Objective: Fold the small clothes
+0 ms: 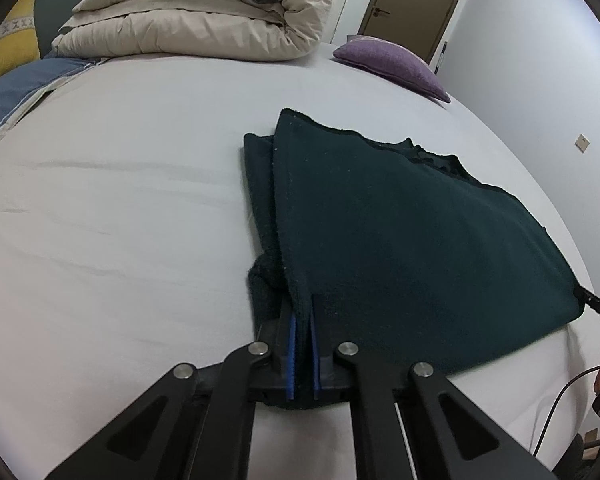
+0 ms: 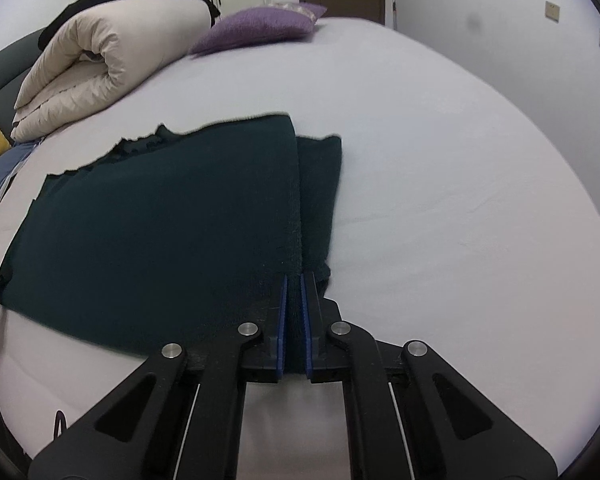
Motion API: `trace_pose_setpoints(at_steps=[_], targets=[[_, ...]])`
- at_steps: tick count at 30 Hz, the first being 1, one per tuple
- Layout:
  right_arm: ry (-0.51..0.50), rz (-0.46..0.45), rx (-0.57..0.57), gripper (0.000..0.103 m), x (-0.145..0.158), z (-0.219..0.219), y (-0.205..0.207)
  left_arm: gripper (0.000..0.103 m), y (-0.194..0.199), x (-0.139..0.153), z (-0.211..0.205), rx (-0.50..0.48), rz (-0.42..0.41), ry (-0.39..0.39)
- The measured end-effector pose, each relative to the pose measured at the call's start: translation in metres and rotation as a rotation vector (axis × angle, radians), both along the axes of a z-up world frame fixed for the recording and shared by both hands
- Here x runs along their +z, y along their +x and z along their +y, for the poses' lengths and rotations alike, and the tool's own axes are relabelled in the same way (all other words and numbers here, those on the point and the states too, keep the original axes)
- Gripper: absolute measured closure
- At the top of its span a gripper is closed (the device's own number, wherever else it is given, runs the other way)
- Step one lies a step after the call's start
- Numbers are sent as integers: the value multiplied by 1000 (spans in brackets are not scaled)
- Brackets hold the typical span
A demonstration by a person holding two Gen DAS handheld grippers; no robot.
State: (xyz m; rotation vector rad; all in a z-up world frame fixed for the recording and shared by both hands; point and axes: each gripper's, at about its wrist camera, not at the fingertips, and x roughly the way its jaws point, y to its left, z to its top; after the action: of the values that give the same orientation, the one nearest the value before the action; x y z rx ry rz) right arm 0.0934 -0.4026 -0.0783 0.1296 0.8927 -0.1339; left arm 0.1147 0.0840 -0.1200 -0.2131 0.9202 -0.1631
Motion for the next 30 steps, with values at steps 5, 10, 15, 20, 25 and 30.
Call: trace_pose_setpoints(at_steps=[5, 10, 15, 20, 25, 30], targets=[[45, 18, -31, 98, -9, -9, -17, 97, -3, -2, 3, -19, 7, 6], [133, 24, -65, 98, -28, -26, -29, 97, -8, -7, 6, -36, 18, 2], [129, 30, -58, 98, -34, -24, -26, 97, -10, -10, 10, -31, 28, -31], [122, 31, -56, 98, -34, -23, -25, 97, -15, -8, 11, -30, 24, -33], [114, 37, -55, 98, -34, -22, -22, 96, -16, -13, 11, -25, 31, -34], [109, 46, -53, 95, -34, -22, -21, 91, -17, -9, 4, -31, 25, -3]])
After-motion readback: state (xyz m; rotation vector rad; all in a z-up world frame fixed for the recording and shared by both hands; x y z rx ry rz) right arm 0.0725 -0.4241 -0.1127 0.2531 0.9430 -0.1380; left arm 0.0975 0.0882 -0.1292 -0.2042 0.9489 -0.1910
